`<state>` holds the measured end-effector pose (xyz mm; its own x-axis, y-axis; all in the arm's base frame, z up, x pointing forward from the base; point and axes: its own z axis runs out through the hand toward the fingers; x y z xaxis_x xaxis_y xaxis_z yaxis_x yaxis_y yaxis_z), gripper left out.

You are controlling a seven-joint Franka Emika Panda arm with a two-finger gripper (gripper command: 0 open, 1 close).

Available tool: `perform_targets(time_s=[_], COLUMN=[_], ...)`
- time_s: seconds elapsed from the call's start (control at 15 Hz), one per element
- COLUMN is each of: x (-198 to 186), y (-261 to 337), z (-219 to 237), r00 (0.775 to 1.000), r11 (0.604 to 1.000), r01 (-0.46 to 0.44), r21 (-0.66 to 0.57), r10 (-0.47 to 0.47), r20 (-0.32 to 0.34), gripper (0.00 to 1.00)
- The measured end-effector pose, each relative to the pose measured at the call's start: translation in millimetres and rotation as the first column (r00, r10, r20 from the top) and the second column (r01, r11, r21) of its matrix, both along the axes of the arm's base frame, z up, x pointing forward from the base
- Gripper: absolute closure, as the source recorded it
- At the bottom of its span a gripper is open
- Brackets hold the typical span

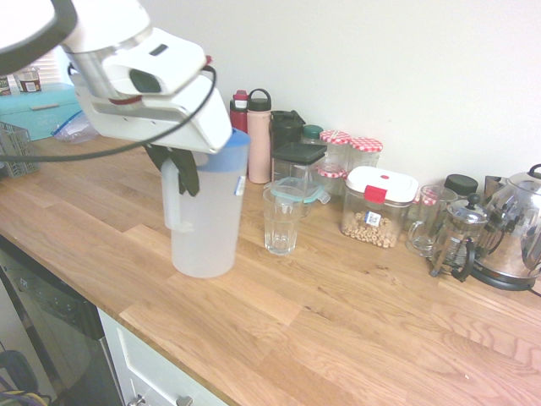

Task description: Pour me some water

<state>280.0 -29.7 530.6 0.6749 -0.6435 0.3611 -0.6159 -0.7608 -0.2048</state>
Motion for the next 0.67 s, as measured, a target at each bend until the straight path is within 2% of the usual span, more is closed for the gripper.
perform_targets(time_s=[0.33, 0.67], x=[15.4, 64.0], y=[110.0, 182.0], z=[-9.6, -30.8], r00=[0.991, 0.979], r11=[0.996, 0.987], r01=[0.089, 0.159], r21=[-0.013, -0.031], r10=[-0.088, -0.153], r20=[0.103, 0.137], gripper=[1.0, 1.0])
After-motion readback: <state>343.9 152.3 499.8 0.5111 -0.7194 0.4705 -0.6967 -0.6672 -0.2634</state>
